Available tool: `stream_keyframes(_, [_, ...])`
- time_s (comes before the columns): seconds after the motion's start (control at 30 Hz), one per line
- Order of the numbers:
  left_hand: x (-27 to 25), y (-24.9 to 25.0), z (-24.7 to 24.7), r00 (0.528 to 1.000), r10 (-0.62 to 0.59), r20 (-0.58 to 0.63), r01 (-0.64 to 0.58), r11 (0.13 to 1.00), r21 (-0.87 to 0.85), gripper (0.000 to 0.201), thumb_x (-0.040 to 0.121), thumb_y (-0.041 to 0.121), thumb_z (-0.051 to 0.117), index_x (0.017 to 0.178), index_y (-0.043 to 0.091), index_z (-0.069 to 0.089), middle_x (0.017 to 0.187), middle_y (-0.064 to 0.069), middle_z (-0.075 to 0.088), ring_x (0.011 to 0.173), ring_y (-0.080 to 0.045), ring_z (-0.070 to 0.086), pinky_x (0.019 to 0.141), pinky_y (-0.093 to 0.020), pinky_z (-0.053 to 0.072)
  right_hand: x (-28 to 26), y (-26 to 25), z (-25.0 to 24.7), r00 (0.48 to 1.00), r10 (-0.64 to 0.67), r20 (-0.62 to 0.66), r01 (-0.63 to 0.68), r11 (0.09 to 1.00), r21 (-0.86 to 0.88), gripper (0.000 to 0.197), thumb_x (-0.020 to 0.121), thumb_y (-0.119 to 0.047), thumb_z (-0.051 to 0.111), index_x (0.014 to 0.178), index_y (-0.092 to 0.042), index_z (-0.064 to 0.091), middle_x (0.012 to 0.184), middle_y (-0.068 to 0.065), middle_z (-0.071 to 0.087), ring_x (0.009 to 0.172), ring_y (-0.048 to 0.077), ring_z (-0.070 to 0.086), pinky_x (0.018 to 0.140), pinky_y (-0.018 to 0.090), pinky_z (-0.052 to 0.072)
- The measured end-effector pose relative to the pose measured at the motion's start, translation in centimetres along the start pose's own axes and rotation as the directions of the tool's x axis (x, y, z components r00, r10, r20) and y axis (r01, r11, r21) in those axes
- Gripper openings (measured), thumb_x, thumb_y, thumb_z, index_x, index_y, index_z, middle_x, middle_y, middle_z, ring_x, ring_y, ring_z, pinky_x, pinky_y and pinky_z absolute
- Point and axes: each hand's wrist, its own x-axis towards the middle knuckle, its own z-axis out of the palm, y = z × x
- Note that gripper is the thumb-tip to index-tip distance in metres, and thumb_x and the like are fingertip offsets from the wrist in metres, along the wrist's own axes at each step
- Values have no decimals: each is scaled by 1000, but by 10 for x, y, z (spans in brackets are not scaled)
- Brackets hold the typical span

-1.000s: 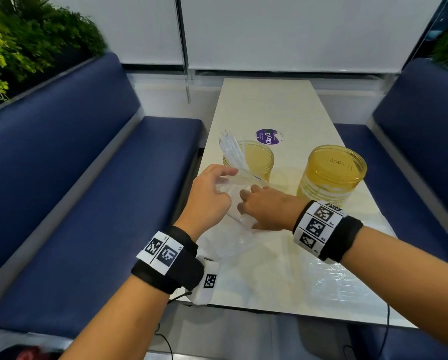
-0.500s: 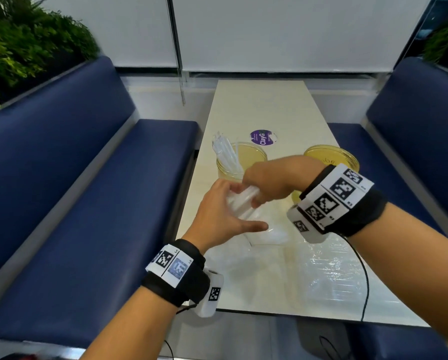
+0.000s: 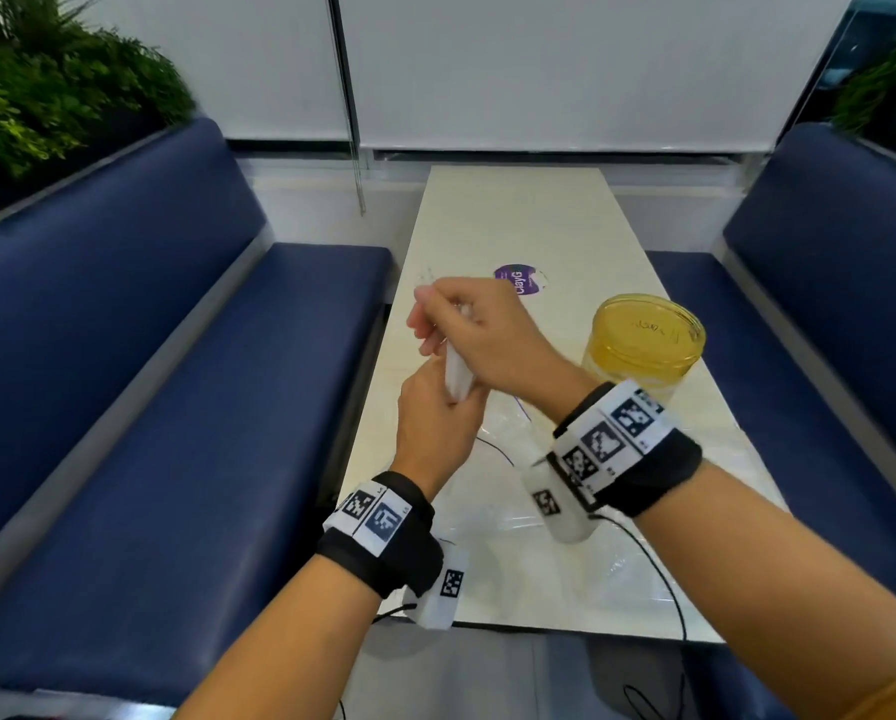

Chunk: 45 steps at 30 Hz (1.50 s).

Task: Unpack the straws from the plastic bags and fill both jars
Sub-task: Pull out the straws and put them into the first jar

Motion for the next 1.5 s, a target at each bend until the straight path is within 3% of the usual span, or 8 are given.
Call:
stream_keyframes(0.13, [2, 3, -5, 1000, -12, 5, 12, 1000, -4, 6, 94, 18, 60, 97, 14, 63, 83, -3, 71, 73, -19, 69, 61, -43, 59, -5, 22, 13, 972, 175, -159, -149, 975, 165, 71, 72, -46, 84, 129, -31, 45, 108, 0, 69, 98, 13, 69, 89, 30, 57])
stream_keyframes(0.27, [8, 1, -9, 999, -23, -28, 22, 999, -45, 14, 96, 12, 58, 108, 15, 63, 82, 3, 67, 76, -11, 68, 59, -25, 56, -13, 36, 25, 973, 232, 7, -232, 973, -2, 33, 88, -40, 72, 100, -10, 70, 90, 6, 73, 88, 20, 71, 83, 48, 59])
stream_keyframes(0.43, [1, -3, -11, 999, -48, 10, 49, 992, -118, 7, 91, 16, 68, 91, 9, 64, 73, -1, 66, 60, -11, 60, 50, -22, 46, -4, 15, 23, 987, 161, -25, -159, 986, 52, 41, 101, -35, 54, 81, -4, 70, 73, 4, 73, 73, 20, 71, 86, 44, 58])
stream_keyframes(0.57, [-1, -10, -8, 998, -68, -7, 68, 998, -10, 34, 83, 37, 75, 85, 6, 61, 75, -8, 61, 60, -21, 54, 55, -39, 48, 25, -15, -1, 991, 77, -113, -44, 961, 273, 25, 102, -28, 53, 85, -11, 53, 60, 3, 52, 51, 18, 51, 60, 39, 53])
stream_keyframes(0.8, [-6, -22, -18, 994, -111, -7, 112, 993, 34, 18, 81, 29, 82, 89, 23, 68, 98, 14, 67, 77, 0, 65, 67, -11, 49, 104, -35, -64, 943, 45, -329, 104, 901, 421, 22, 101, -32, 56, 95, -12, 49, 59, -5, 48, 50, 12, 47, 56, 32, 49])
stream_keyframes(1.13, [6, -26, -35, 994, -104, -41, 104, 994, 21, 24, 82, 4, 69, 98, 22, 71, 107, 13, 66, 86, -4, 66, 76, -24, 58, 142, 80, -29, 949, 115, -295, -86, 990, 109, 34, 102, -37, 51, 107, -5, 60, 76, 1, 67, 69, 11, 60, 69, 24, 49])
stream_keyframes(1.37, [16, -28, -39, 993, -100, -65, 100, 995, -6, 25, 84, 3, 70, 98, 24, 72, 108, 11, 66, 88, -9, 67, 80, -35, 61, 118, 136, -11, 910, 372, -186, -364, 928, 74, 25, 83, -19, 77, 106, -9, 74, 97, 4, 72, 87, 18, 67, 76, 32, 51])
stream_keyframes(1.5, [18, -28, -38, 989, -140, -57, 138, 990, -34, 24, 85, 5, 70, 96, 27, 72, 107, 15, 64, 90, -11, 67, 82, -41, 62, 110, 134, -16, 908, 246, -339, -219, 969, 117, 53, 70, -4, 83, 112, -28, 61, 107, 2, 68, 96, 16, 67, 76, 28, 58])
